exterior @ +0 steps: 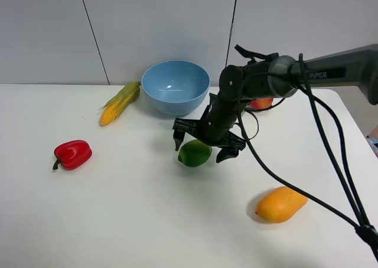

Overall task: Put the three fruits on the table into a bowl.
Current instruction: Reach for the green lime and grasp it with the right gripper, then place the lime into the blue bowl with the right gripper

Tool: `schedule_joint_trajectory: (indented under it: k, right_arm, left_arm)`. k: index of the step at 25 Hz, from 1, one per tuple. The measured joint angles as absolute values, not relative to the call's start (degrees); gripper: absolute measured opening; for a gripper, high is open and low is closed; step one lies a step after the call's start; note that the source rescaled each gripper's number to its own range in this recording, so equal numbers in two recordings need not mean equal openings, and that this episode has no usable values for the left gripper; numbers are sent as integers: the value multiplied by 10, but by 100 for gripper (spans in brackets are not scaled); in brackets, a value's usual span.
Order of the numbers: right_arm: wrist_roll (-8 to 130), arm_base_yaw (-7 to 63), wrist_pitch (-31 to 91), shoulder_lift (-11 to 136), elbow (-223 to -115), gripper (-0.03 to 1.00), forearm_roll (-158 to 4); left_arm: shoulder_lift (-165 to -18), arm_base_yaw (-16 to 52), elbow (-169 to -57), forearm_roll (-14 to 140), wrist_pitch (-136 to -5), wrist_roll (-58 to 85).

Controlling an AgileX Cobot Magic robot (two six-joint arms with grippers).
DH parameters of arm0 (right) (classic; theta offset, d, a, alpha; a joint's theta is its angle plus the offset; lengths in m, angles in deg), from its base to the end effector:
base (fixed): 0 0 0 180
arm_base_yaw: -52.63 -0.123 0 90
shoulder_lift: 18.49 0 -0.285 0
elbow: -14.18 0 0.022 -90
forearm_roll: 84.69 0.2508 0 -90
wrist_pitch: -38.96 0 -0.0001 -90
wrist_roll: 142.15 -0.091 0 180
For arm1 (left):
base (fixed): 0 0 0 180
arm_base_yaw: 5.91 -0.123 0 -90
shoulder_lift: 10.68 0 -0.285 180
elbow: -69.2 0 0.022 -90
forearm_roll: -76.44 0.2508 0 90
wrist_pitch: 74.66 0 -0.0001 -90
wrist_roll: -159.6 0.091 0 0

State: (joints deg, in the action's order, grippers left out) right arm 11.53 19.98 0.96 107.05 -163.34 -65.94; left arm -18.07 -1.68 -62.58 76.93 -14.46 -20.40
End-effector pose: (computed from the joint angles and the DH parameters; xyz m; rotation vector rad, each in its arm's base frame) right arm 0.3275 0.2313 0.1318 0.1859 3.0011 0.4859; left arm -0.0062 0.0011 0.2798 0.0742 2.0201 -0.0366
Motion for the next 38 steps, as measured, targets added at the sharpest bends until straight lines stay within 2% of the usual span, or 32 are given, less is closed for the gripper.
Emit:
schedule_joint_trajectory:
  k: [8,10,11,13,23,28,34,38]
  right_arm:
    - [108,198,39,1097,-1633,100,-664]
    - [106,198,52,1097,-1633,94,-664]
    - [106,198,65,1097,-1633,65,-657]
    - [106,198,72,1097,-1633,23,-636]
    - [118,198,61,1087,-1643,24,-609]
    - [162,198,55,1057,-1703,24,-609]
    - [213,198,40,1050,-1834,24,-619]
    - [296,216,40,1069,-1889,24,-633]
  left_arm:
    - [-181,-17,-626,769,-145,-204]
    - [-181,-17,-626,769,-145,-204]
    - [-181,-17,-626,769,-145,-204]
    - [-181,-17,-626,769,-145,-204]
    - [-181,-17,-626,769,-145,-204]
    - [-181,-17,-626,769,-145,-204]
    - [-181,-17,-626,769,-145,-204]
    - [-181,-17,-626,769,-145,-204]
